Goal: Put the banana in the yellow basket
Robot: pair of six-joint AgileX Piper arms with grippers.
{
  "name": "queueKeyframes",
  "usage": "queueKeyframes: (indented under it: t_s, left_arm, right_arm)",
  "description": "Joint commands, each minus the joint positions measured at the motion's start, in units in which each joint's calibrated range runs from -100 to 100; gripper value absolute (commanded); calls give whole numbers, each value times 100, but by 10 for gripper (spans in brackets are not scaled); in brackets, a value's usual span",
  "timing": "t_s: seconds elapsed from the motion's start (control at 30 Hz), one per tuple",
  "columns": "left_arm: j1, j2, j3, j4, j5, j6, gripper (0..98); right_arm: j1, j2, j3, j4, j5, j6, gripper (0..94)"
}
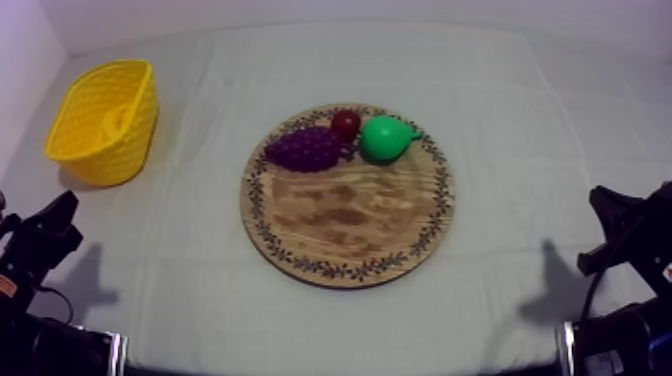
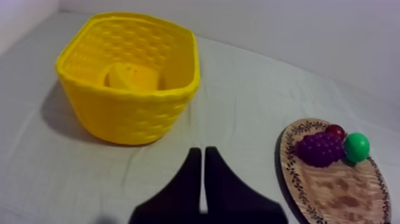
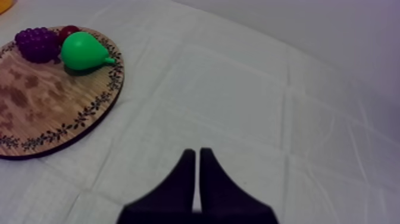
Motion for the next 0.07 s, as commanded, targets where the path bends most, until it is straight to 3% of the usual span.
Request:
queueKeyframes:
  t_s: [0.0, 0.03]
  left_arm:
    - [2, 0, 2, -1, -3, -2, 1]
    - [2, 0, 2, -1, -3, -2, 1]
  right_arm:
    - [-1, -4, -3, -3, -1, 2, 5]
    - [-1, -4, -3, -3, -1, 2, 5]
